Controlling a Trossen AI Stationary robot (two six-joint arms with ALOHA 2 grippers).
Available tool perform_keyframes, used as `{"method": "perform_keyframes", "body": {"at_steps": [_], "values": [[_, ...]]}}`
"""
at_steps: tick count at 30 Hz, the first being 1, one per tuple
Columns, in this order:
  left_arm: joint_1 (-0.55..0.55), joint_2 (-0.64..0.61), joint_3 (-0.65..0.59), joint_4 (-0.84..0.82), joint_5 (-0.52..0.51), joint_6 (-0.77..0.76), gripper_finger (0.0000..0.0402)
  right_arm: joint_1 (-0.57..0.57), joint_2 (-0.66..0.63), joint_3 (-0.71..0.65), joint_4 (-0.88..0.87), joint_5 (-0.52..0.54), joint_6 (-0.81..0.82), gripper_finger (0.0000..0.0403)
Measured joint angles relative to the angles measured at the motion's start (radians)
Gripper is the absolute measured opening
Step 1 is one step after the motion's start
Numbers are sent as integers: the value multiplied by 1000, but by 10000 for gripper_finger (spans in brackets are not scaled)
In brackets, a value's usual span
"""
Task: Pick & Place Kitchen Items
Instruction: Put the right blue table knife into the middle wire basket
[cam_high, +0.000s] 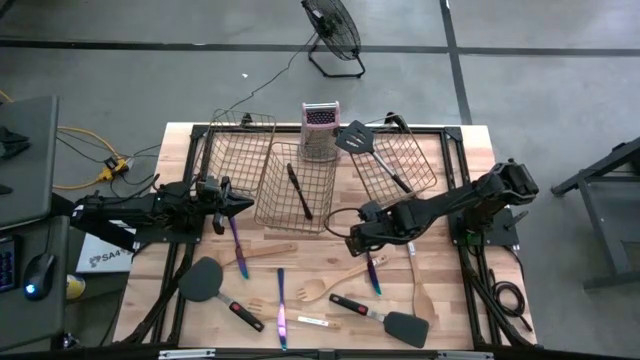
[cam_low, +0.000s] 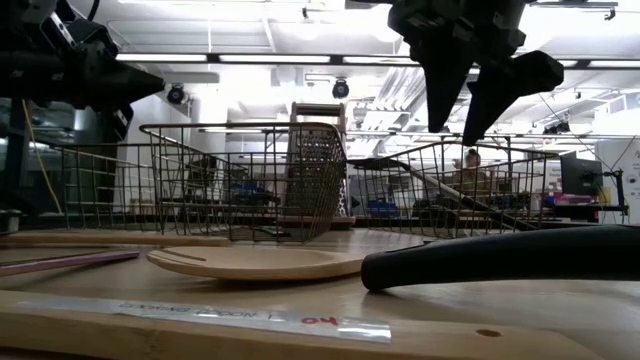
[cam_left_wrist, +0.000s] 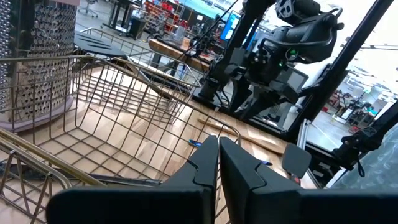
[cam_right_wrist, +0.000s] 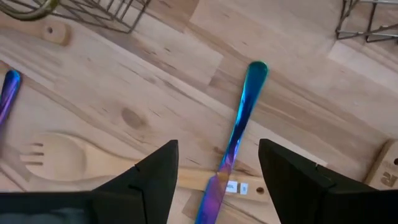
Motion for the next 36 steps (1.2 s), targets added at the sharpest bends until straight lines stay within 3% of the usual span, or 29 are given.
{"method": "perform_keyframes", "body": {"at_steps": [7,17,26,36], "values": [[0,0,0,0,0,0,15,11,0,0,2,62,24,215],[0,0,0,0,0,0,15,11,51,0,-4,54,79,215],[0,0,0,0,0,0,15,4,174,0,-8,-91,23,215],[0,0,0,0,0,0,15,-12,264,-1,-7,-164,12,215]]}}
